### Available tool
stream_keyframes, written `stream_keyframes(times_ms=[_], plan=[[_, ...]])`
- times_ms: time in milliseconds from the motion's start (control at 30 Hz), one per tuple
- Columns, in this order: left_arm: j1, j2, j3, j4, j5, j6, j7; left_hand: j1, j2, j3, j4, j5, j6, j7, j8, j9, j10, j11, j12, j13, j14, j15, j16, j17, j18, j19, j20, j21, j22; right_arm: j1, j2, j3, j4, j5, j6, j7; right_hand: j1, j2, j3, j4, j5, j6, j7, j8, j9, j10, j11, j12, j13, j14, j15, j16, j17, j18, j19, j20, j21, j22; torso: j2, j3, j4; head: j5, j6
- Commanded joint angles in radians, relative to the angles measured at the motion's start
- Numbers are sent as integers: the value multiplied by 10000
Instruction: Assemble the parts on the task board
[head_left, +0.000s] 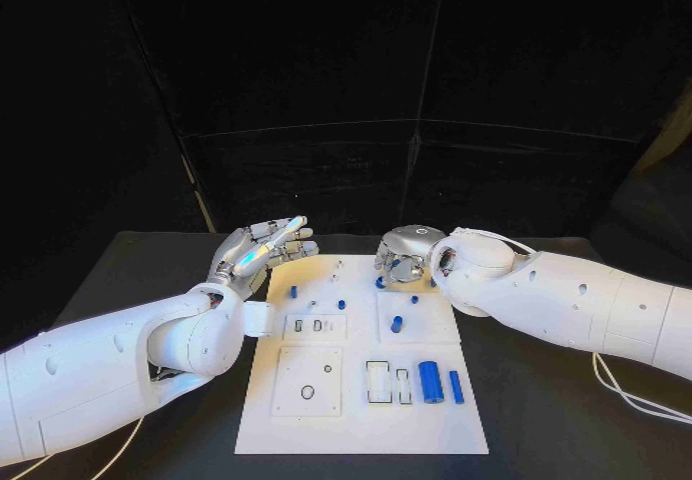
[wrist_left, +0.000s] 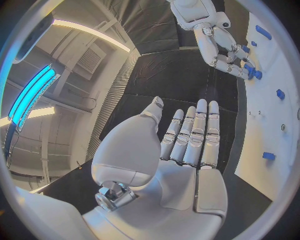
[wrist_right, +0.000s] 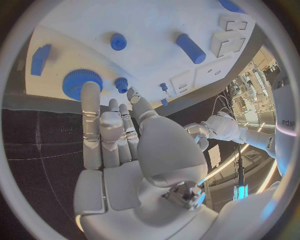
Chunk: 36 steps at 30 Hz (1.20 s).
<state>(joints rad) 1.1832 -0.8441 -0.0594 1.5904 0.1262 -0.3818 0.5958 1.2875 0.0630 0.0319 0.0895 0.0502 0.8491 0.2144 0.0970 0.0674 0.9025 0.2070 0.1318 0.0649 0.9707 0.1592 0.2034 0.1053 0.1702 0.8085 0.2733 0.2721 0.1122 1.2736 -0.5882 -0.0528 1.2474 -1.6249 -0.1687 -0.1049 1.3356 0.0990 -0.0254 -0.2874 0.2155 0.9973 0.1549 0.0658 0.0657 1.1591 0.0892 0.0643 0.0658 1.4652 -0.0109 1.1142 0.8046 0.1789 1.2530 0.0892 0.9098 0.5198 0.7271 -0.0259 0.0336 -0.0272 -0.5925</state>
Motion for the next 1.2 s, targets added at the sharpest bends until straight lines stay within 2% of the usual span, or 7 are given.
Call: stream_keyframes(times_ms=[33, 133, 167, 333, 633, 867, 1200], plan=[[23, -7, 11, 43, -3, 152, -17, 43, 50, 8, -77, 32, 82, 402, 50, -3, 55, -16, 56, 1, 67, 20, 5, -13, 142, 69, -7, 64, -10, 27, 94, 7, -129, -203, 463, -92, -66, 47, 65, -1, -52, -69, 26, -7, 6, -77, 2, 1, 0, 220, 61, 106, 49, -108, -30, 43, 82, 59, 29, 11, 17, 6, 2], [25, -50, 11, 67, -3, 147, -37, 52, 52, 9, -86, 31, 79, 415, 46, -5, 51, -11, 51, -1, 66, 21, -1, -16, 140, 73, -8, 63, -13, 27, 174, 6, -225, -204, 515, -67, -49, 87, 124, 0, -47, -68, 32, -5, 6, -103, 10, 1, -1, 200, 68, 163, 93, -109, -61, 52, 147, 114, 37, 16, 5, -4, 38], [25, -78, 11, 74, -3, 141, -45, 63, 54, 11, -98, 31, 75, 425, 40, -8, 47, -5, 45, -4, 65, 24, -9, -20, 138, 76, -9, 61, -16, 27, 205, 6, -261, -204, 538, -58, -41, 107, 161, -1, -46, -67, 34, -5, 6, -109, 13, 4, -1, 190, 71, 197, 120, -109, -80, 58, 184, 143, 36, 20, -5, 38, 47], [26, -133, 11, 79, -3, 134, -68, 63, 54, 11, -98, 31, 75, 425, 40, -8, 47, -5, 45, -4, 65, 24, -9, -20, 138, 76, -9, 61, -16, 27, 289, 5, -367, -202, 604, -34, -19, 185, 293, -1, -70, -49, 32, 0, 8, -66, 5, 29, 5, 169, 72, 308, 217, -110, -126, 68, 303, 246, 44, 22, 27, 26, 40], [27, -148, 10, 67, -3, 149, -136, 91, 57, 3, -153, 32, 10, 500, -13, -25, -21, 46, -13, -17, 57, 49, -60, -42, 125, 88, -4, 41, -40, 25, 459, 2, -580, -67, 879, 19, 40, 365, 713, -9, -303, 69, 32, 26, 17, 53, -14, 31, -2, 149, 59, 574, 467, -127, -189, 66, 611, 534, 68, 40, 9, 41, 56], [27, -141, 10, 56, -2, 190, -200, 150, 96, 32, -213, 34, -27, 525, -39, -28, -68, 68, -48, -19, 60, 62, -88, -54, 121, 96, 1, 28, -57, 23, 509, 0, -724, 144, 1029, 62, -25, 369, 1092, 0, -373, 209, 61, 32, 17, 122, -1, 29, -3, 137, 74, 780, 658, -153, -233, 86, 879, 798, 78, 33, 23, 28, 21], [27, -112, 9, 26, -2, 233, -242, 179, 133, 56, -242, 34, -42, 532, -49, -27, -87, 75, -62, -19, 66, 66, -100, -60, 120, 102, 4, 23, -66, 20, 593, -5, -899, 330, 1174, 119, -75, 327, 1267, -2, -423, 233, 75, 17, 11, 132, 4, 20, -6, 128, 84, 848, 693, -158, -256, 95, 991, 898, 95, 36, 32, 34, -8]])
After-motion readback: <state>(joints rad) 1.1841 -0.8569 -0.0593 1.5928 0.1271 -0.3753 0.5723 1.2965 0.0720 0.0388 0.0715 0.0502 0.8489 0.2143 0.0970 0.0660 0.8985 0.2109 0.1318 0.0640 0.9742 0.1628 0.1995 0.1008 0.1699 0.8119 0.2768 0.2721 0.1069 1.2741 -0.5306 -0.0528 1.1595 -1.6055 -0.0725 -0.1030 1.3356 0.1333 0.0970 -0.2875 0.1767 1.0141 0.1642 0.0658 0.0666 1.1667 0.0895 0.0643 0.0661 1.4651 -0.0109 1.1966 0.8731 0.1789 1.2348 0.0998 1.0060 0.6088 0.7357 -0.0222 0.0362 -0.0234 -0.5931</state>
